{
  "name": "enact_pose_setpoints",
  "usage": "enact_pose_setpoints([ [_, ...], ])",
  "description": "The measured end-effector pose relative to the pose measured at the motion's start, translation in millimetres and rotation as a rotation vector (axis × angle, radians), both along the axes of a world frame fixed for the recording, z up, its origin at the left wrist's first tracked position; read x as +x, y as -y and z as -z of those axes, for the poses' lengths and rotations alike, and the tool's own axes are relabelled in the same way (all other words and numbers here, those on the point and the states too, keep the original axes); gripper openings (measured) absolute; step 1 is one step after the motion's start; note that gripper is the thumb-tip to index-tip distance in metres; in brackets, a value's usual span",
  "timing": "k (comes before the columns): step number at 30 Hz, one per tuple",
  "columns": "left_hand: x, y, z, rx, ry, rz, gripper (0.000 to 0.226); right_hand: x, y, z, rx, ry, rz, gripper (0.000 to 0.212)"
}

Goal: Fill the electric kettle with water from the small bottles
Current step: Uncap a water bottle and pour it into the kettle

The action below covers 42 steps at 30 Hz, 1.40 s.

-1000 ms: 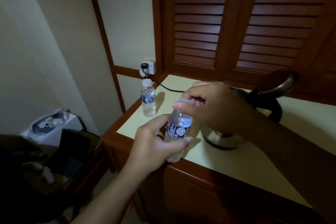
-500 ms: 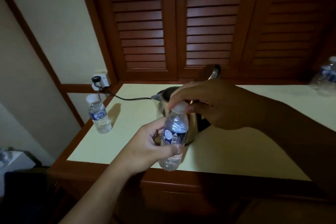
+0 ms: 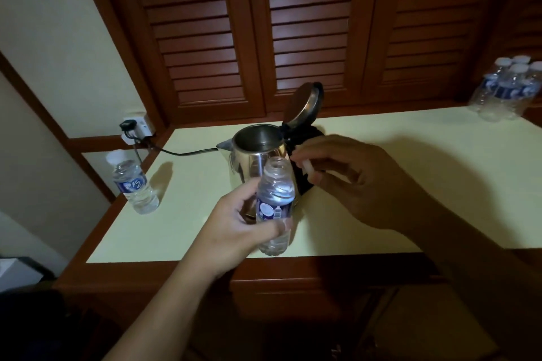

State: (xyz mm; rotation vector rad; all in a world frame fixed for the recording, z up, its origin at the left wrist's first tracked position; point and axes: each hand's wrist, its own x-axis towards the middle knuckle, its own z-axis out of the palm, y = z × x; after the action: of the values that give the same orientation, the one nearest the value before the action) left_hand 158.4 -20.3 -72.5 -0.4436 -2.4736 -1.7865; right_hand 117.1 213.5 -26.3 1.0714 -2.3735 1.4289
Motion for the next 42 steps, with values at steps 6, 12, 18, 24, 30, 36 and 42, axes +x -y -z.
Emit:
enact_pose_setpoints([
  [6, -0.8, 9.6, 6.5, -0.018, -0.017, -0.088, 0.045, -8.9, -4.3, 82.6, 0.046, 0.143, 0.4, 0.009],
  [12, 0.5, 13.6, 0.3, -0.068, -0.047, -0.158, 0.046, -26.2, -3.1, 130.4, 0.425, -0.044, 0.454, 0.01],
  [18, 1.2, 24.3, -16.9, -0.096, -0.068, -0.199, 0.048, -20.7, -3.2, 131.9, 0.471, 0.008, 0.479, 0.025],
  [24, -8.6, 42.4, -48.9, -0.182, -0.058, -0.228, 0.058, -16.5, 3.4, 132.6, 0.598, 0.053, 0.491, 0.087],
  [30, -26.9, 63.1, -76.6, -0.426, -0.101, -0.306, 0.069, -22.0, 3.7, 139.9, 0.802, 0.057, 0.514, 0.104],
  [36, -52.9, 75.7, -92.4, -0.737, -0.19, -0.326, 0.057, -23.5, 4.5, 140.9, 0.847, 0.053, 0.511, 0.1],
  [42, -75.6, 77.3, -101.1, -1.191, -0.37, -0.304, 0.071, -27.4, 5.0, 148.5, 0.834, 0.026, 0.536, 0.101],
])
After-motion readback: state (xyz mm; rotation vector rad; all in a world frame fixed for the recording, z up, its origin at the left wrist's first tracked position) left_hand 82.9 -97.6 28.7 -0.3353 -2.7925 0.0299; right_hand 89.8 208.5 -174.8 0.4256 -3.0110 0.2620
